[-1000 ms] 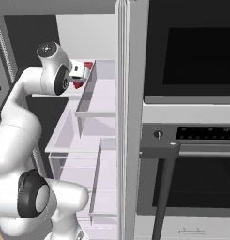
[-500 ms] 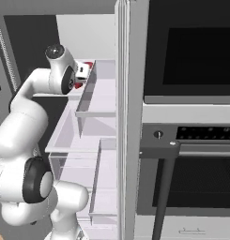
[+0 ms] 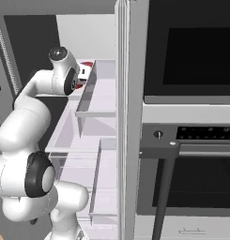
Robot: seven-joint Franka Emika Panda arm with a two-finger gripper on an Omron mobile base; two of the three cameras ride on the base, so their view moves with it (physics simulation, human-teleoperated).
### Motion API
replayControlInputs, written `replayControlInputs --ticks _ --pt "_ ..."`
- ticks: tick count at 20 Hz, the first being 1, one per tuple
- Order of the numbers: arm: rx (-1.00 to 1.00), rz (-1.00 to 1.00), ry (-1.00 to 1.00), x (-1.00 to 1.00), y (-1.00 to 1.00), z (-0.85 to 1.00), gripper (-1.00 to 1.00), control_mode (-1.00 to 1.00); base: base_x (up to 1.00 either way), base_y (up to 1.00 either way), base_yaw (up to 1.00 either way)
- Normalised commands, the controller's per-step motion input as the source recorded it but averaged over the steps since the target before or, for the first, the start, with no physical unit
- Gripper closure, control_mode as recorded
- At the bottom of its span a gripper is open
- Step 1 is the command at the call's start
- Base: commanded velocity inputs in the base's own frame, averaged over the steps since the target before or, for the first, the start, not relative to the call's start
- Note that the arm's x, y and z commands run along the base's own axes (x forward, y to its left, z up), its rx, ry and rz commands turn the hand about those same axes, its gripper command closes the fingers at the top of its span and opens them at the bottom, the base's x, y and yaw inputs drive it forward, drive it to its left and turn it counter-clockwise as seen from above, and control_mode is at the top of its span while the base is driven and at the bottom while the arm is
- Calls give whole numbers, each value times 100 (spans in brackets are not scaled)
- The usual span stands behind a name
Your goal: Take the strawberry from the fridge and place it on top of the pancake, located on the dining counter.
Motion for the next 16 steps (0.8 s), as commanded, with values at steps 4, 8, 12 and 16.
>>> replayControlInputs --ticks 4,8,12,16 --pt "0 0 1 8 0 -8 100 -100 0 0 0" --pt "0 -1 9 3 0 -20 100 -100 0 0 0" --pt "0 -5 6 -15 0 -22 100 -100 0 0 0" --pt "0 -8 0 -46 0 -27 100 -100 0 0 0"
